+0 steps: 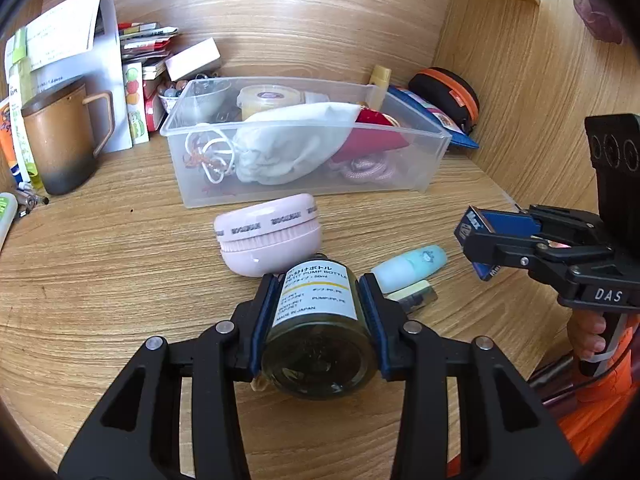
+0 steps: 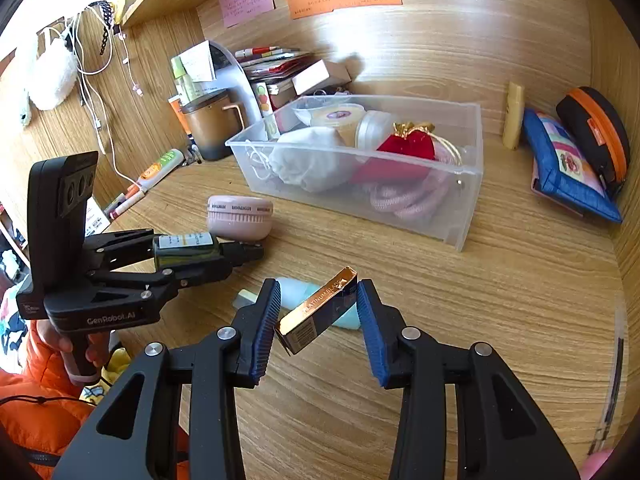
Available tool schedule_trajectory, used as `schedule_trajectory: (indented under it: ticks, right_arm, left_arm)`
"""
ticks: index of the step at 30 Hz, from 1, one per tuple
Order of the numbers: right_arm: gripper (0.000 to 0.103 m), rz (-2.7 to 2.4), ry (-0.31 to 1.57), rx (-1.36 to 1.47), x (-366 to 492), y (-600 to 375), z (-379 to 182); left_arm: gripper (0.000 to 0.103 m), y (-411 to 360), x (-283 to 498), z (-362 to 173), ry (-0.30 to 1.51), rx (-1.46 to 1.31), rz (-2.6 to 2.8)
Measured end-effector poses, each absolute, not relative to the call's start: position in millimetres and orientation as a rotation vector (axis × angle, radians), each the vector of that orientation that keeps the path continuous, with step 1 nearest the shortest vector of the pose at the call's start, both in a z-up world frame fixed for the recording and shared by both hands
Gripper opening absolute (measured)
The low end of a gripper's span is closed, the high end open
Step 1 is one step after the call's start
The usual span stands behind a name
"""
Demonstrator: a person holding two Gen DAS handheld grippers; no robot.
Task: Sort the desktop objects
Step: 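Lift and carry the green bottle and gold box toward the clear box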
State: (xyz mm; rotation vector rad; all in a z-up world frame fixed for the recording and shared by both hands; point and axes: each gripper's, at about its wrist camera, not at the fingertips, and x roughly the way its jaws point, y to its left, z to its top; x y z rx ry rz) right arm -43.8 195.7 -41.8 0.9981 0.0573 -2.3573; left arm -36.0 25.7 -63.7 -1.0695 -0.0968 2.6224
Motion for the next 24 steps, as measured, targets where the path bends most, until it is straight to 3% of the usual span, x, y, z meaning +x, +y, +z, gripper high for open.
schedule_trajectory:
  ticks: [24]
  right_arm:
    - [0.036, -2.433, 0.016, 0.805, -64, 197, 9]
  left_arm:
    - [0.041, 5, -33, -8, -0.15, -0.879, 2.749]
